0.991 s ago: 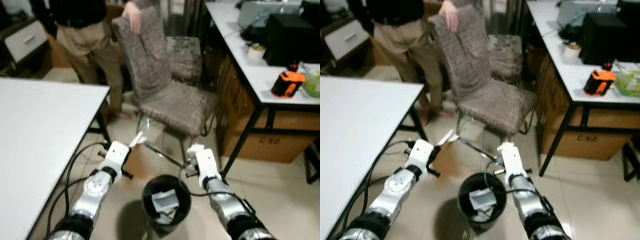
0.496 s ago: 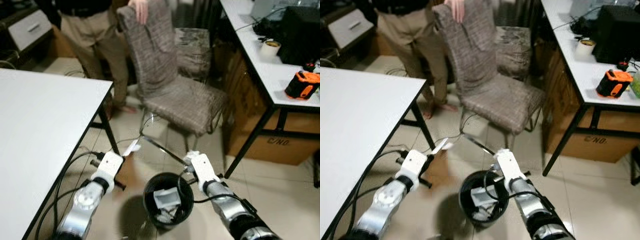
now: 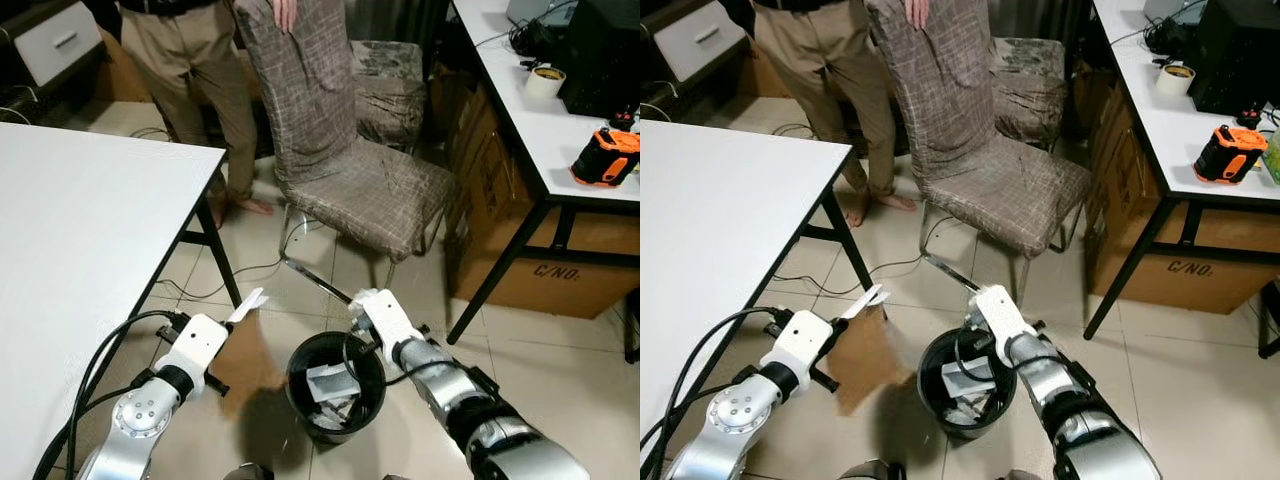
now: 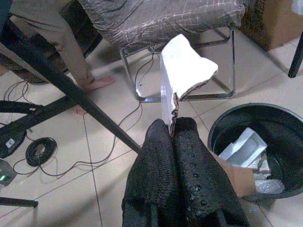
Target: Picking trash to rubbish bin
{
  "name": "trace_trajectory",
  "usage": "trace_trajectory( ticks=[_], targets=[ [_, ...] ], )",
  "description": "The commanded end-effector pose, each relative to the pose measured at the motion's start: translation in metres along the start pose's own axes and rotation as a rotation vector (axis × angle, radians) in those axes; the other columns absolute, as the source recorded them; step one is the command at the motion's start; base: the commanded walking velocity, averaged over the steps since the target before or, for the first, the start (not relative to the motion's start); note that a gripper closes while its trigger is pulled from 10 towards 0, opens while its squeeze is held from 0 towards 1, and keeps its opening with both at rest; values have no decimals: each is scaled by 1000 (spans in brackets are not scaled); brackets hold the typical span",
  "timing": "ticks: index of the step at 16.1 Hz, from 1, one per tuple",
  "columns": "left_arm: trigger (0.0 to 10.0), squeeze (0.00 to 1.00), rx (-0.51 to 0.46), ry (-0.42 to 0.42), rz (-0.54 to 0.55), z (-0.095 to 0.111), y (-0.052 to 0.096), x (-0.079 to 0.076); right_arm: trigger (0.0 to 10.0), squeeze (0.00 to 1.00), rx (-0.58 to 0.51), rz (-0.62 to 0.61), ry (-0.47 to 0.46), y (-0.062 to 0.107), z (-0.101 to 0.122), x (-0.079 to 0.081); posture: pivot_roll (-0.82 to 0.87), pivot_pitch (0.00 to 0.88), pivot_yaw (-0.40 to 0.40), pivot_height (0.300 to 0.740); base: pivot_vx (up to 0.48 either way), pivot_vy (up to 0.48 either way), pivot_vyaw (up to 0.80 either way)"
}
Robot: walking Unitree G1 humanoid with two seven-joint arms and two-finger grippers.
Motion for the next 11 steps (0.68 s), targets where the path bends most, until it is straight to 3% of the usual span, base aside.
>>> trace_trajectory(
  ticks=[1, 7, 11],
  targets=[
    [10000, 0, 5, 1, 1, 2, 3, 4, 10000, 1000, 31, -8, 14, 0, -2, -2, -17, 121, -1, 740, 0, 0, 0],
    [10000, 0, 12, 30, 8, 7, 2, 4, 10000, 1000, 40, 7, -24, 1, -5, -4, -20, 102, -5, 740, 0, 0, 0],
    [10000, 0, 9, 39, 20, 10, -3, 6, 10000, 1000, 27, -5, 3, 0, 0, -8, -35, 87, -2, 740, 0, 0, 0]
  ],
)
Point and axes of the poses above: a point about 5 cm out from each wrist's last joint towards the gripper, its own y axis pointing back from the gripper into the wrist, its own z axis along the axis of the wrist's last joint, x = y × z, the point moved 2 cm from there along -y, pointing out of the wrist towards the gripper, and after that the axes turned 12 degrees about -y, right-handed, at the moved point
